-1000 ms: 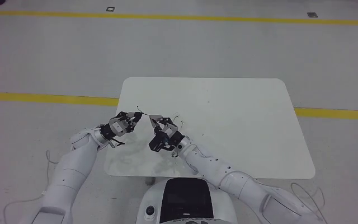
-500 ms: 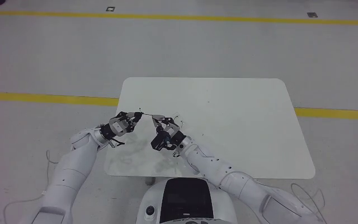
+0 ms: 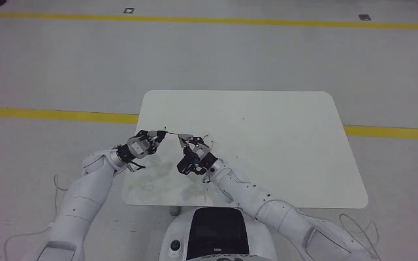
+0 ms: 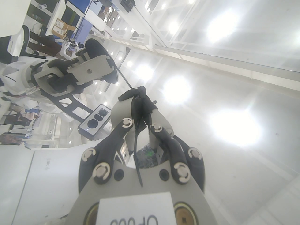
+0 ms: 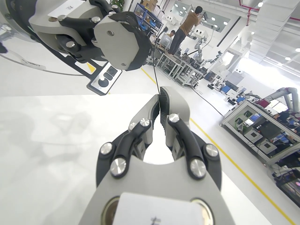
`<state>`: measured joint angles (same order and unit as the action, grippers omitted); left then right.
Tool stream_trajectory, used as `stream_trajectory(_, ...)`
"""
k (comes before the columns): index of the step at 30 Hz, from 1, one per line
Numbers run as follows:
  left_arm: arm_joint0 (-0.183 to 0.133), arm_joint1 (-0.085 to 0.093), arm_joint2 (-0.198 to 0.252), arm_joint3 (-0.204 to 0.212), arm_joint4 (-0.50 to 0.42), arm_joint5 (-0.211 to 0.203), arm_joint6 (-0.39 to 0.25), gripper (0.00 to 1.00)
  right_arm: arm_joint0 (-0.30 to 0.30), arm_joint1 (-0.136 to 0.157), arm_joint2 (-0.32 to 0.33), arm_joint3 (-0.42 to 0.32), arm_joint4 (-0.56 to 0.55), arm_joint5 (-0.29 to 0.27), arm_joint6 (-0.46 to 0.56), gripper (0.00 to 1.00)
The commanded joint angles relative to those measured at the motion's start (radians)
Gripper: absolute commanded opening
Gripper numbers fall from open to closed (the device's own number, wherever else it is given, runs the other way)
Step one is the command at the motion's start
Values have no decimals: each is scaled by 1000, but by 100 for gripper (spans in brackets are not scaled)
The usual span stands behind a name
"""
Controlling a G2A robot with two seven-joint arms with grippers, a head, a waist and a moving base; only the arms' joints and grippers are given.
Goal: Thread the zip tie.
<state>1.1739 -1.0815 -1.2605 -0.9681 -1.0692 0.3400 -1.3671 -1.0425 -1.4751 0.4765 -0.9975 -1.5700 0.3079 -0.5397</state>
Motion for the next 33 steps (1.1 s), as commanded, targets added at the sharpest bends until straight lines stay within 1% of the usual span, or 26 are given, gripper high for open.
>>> stream_trajectory(1,0,0,0,0,0,0,0,0,0,-1,1,2,0,-1,1,0)
stream_trajectory(33,0,0,0,0,0,0,0,0,4,-19,11,45,0,-15,-2,0)
